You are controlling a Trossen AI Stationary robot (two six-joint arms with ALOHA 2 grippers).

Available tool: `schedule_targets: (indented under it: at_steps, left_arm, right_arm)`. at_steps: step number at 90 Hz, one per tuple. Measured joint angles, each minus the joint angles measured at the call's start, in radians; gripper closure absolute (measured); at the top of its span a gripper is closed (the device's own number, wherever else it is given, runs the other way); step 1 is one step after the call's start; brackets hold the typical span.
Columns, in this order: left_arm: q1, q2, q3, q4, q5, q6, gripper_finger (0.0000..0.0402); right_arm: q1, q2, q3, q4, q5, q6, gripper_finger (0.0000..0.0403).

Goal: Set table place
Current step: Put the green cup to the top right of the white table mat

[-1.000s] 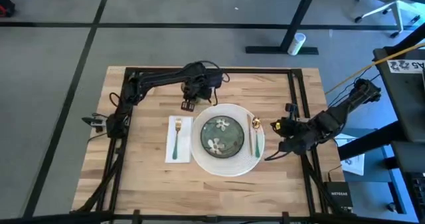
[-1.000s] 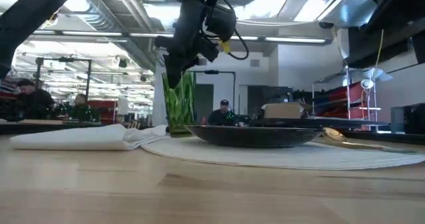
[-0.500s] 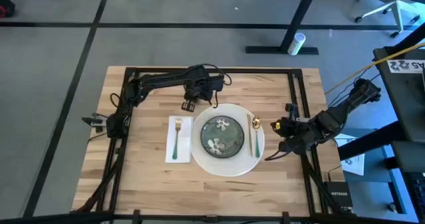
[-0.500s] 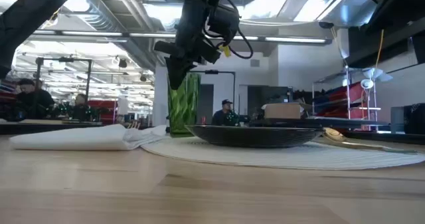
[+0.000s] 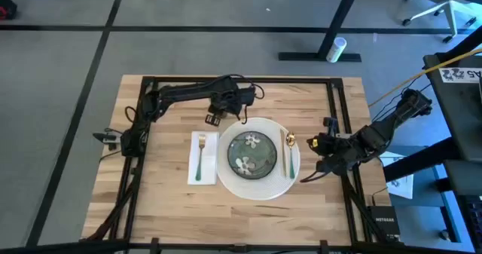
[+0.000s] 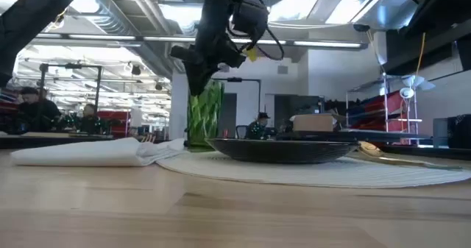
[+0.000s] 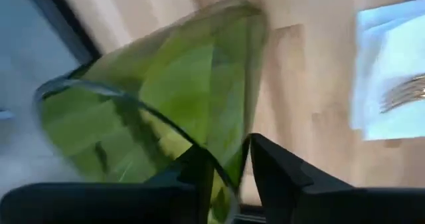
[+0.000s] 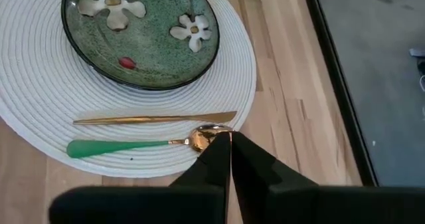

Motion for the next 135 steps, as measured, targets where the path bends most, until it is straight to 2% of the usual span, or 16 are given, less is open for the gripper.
schedule_targets:
  at_steps: [13,41,78,92,100,119,135]
  left_arm:
    - [-0.009,0.0,0.057,0.001,-0.04,0.0,0.0308]
    - [-0.012,-0.001,0.166,0.001,-0.043,-0.01,0.0307]
    - [-0.011,-0.002,0.174,0.001,-0.043,-0.031,0.0307]
    - [-0.014,-0.003,0.173,-0.004,-0.049,-0.087,0.0321]
    - [-0.026,-0.004,0.173,-0.011,-0.098,-0.106,0.0336]
    - [-0.084,-0.07,0.173,-0.01,-0.31,-0.059,0.0378]
    - [-0.124,-0.187,0.172,-0.01,-0.305,-0.149,0.04]
  right_arm:
    - [0.0,0.0,0.0,0.0,0.01,-0.022,0.0403]
    - [0.0,0.0,0.0,-0.001,0.01,-0.023,0.0403]
    - [0.0,0.0,0.0,-0.001,0.01,-0.046,0.0403]
    - [0.0,0.0,0.0,0.0,-0.003,-0.051,0.0403]
    - [0.0,0.0,0.0,0.001,-0.007,-0.052,0.0403]
    - [0.0,0.0,0.0,0.005,-0.003,-0.116,0.0403]
    - [0.0,0.0,0.0,0.013,0.063,-0.178,0.0403]
